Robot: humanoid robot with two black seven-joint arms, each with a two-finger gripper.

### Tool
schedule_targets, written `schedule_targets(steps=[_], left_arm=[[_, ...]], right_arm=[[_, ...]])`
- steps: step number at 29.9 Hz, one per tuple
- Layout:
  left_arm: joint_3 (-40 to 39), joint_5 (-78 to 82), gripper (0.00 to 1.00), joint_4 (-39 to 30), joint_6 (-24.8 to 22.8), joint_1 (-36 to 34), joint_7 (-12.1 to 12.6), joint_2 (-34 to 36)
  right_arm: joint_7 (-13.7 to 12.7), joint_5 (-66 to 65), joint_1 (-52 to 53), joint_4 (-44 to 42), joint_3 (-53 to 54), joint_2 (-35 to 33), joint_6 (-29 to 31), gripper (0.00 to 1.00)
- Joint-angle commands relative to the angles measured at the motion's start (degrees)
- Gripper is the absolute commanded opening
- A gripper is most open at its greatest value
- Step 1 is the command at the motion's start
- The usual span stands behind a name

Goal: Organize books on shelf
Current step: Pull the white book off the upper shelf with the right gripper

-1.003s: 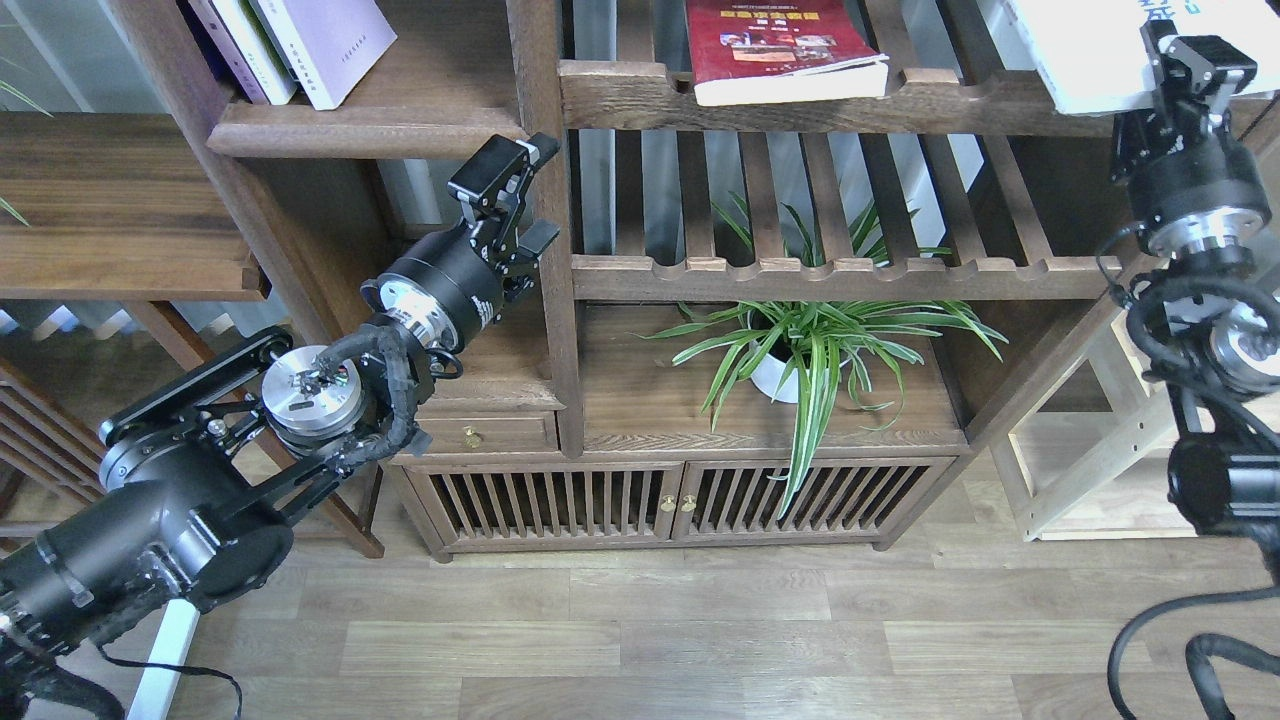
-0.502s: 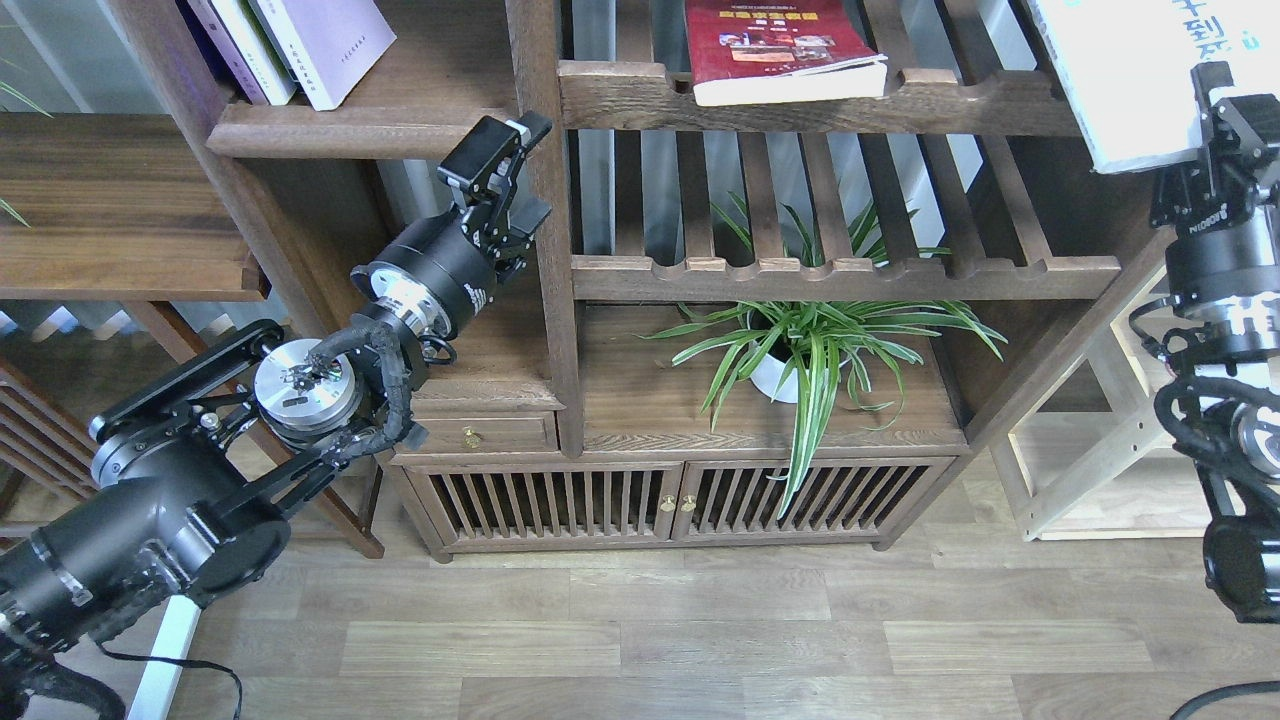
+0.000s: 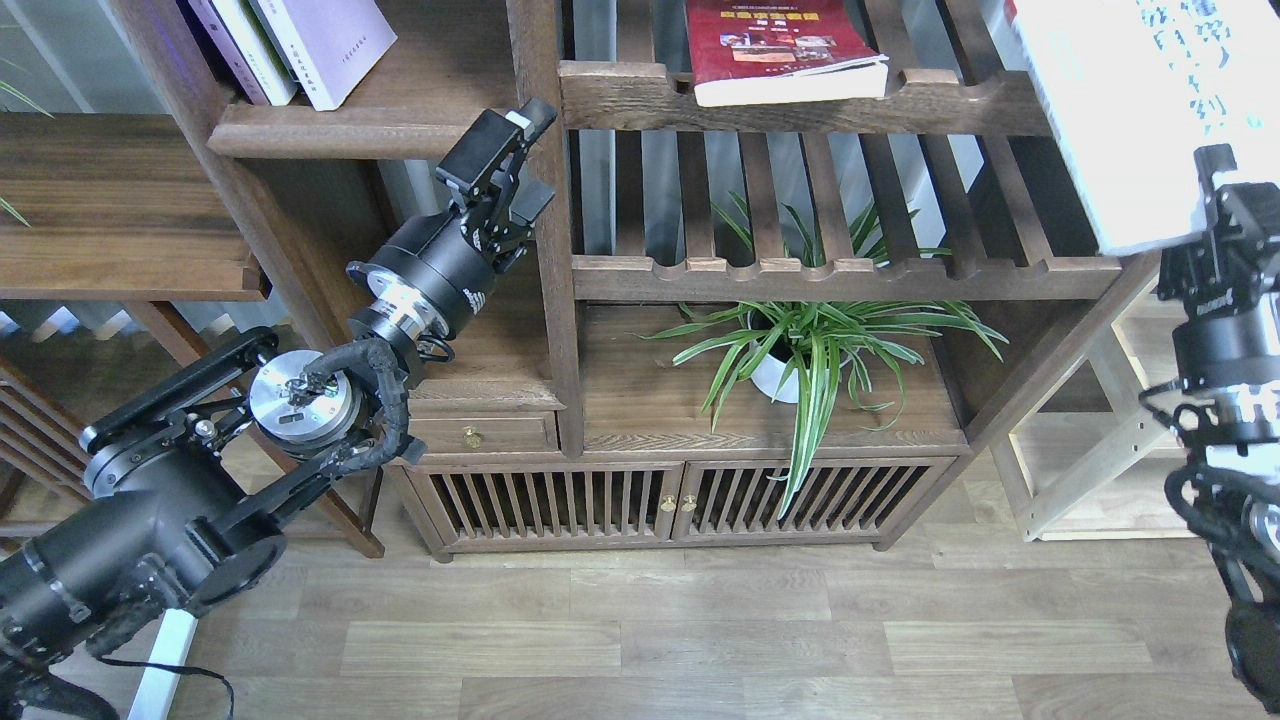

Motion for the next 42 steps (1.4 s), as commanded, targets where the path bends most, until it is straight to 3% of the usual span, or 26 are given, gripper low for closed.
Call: schedule_targets(steps=[1, 22, 42], left_arm=[[0.12, 3.02, 0.98, 0.05, -1.94, 0.27, 0.04, 0.0], [0.47, 9.7, 0.99, 0.05, -10.2, 1.77, 0.39, -1.58], [0.47, 13.74, 0.99, 0.14, -10.38, 1.77, 0.48, -5.97]], right_arm=[[0.07, 0.01, -1.73, 0.36, 1.19, -1.05, 0.01, 0.04], [0.07, -0.25, -7.61, 1.42, 4.7, -2.28, 0.01, 0.04], [0.16, -0.6, -20.36, 3.0, 12.7, -4.3, 0.01, 0.03]])
